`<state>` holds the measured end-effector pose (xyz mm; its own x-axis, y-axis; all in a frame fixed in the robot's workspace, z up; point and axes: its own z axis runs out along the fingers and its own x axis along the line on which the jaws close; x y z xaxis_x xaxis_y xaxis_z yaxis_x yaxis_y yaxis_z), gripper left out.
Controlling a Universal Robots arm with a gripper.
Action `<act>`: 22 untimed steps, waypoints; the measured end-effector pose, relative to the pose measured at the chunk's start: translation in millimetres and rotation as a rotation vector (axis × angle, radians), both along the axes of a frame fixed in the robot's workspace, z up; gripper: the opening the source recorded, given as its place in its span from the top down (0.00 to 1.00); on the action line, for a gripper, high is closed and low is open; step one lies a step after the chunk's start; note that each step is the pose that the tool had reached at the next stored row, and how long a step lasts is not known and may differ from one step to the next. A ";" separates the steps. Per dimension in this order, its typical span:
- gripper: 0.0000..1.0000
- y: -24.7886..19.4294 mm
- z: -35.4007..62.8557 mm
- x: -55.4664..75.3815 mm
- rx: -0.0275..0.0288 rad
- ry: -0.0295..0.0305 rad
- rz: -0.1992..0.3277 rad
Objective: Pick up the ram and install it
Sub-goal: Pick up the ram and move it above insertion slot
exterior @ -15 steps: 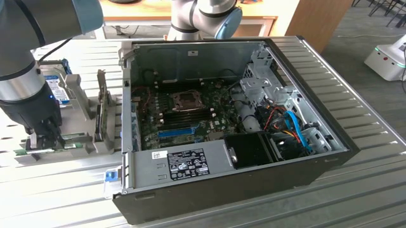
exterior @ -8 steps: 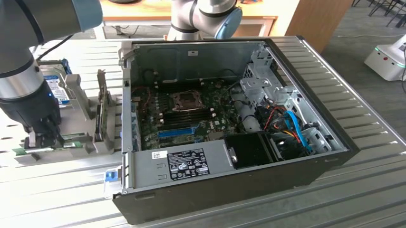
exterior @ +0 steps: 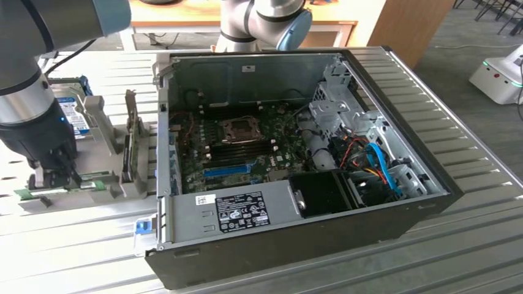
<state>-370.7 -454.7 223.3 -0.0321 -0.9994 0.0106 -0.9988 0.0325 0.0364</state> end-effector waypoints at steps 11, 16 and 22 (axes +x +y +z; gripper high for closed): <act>0.88 0.0 11.1 0.0 -0.0001 0.0002 0.000; 0.88 0.0 16.5 0.0 -0.0001 0.0002 0.000; 0.88 0.0 23.3 0.0 -0.0001 0.0001 0.000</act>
<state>-370.8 -454.7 246.6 -0.0321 -0.9994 0.0107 -0.9988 0.0325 0.0365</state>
